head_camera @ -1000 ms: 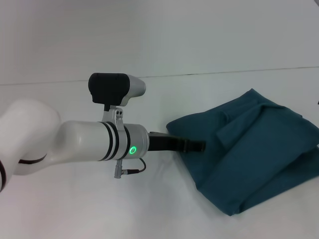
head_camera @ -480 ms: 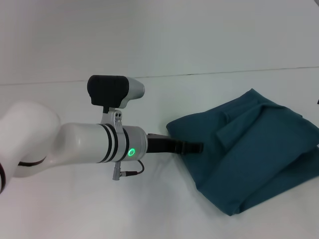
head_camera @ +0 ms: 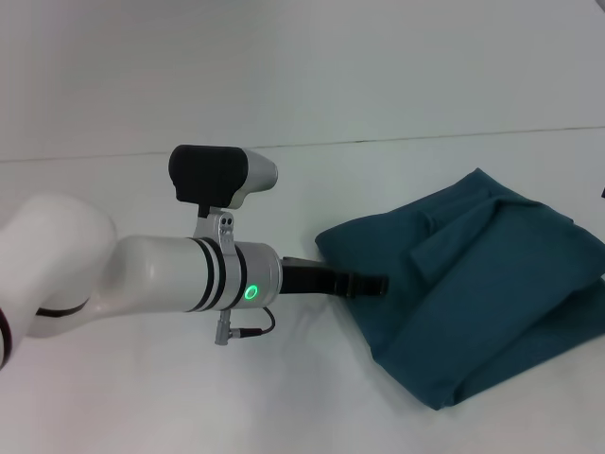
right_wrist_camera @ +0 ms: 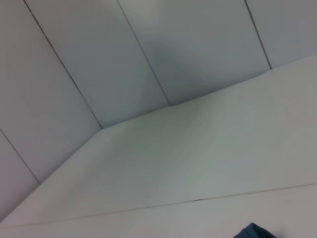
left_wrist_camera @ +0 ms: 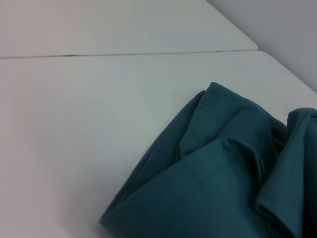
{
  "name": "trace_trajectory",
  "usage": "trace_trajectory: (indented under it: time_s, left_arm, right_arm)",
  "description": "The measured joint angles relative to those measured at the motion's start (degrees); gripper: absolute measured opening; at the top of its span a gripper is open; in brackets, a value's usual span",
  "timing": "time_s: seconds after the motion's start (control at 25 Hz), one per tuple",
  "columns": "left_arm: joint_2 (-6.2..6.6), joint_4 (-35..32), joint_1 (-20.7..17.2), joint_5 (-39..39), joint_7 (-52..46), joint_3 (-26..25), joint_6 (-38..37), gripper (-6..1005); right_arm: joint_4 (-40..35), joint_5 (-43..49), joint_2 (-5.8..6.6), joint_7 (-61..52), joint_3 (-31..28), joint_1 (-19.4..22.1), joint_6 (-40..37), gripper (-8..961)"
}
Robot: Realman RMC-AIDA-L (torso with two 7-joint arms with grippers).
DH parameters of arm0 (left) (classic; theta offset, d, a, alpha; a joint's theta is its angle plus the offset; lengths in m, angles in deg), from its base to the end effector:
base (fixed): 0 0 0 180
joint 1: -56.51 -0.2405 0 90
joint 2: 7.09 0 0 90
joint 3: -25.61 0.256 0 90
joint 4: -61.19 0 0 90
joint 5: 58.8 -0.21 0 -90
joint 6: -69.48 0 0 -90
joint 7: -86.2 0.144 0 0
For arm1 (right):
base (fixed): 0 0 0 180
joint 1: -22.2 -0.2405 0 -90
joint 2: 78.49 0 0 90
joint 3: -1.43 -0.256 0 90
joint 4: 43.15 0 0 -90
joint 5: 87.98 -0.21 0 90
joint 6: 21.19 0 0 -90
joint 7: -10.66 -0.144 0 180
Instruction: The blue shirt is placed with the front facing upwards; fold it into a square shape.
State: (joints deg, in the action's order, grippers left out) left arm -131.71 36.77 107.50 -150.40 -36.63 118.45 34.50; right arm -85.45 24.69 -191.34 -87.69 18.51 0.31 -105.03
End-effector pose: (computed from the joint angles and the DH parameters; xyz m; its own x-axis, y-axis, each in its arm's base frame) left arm -0.1555 0.3973 -0.1484 0.6200 0.7031 0.3482 0.7830 -0.5828 -0.2174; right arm 0.3582 0.3151 0.1239 0.4246 -0.4533 -0.7837 -0.8862 -0.3853 -0.2573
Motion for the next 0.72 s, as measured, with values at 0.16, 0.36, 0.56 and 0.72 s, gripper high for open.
trace_trajectory:
  time_s: [0.16, 0.36, 0.56, 0.72]
  left_arm:
    - [0.00, -0.1, 0.1, -0.1, 0.2, 0.2, 0.0, 904]
    - [0.00, -0.3, 0.6, -0.5, 0.5, 2.2, 0.6, 822]
    - [0.00, -0.3, 0.8, -0.5, 0.5, 2.2, 0.6, 655]
    - [0.00, -0.4, 0.9, -0.5, 0.6, 2.2, 0.6, 446]
  right_arm:
    - [0.0, 0.0, 0.00, 0.0, -0.1, 0.0, -0.1, 575]
    - [0.0, 0.0, 0.00, 0.0, -0.2, 0.0, -0.1, 576]
    - [-0.1, 0.0, 0.00, 0.0, -0.2, 0.0, -0.2, 576]
    - [-0.1, 0.0, -0.05, 0.2, -0.3, 0.0, -0.1, 576]
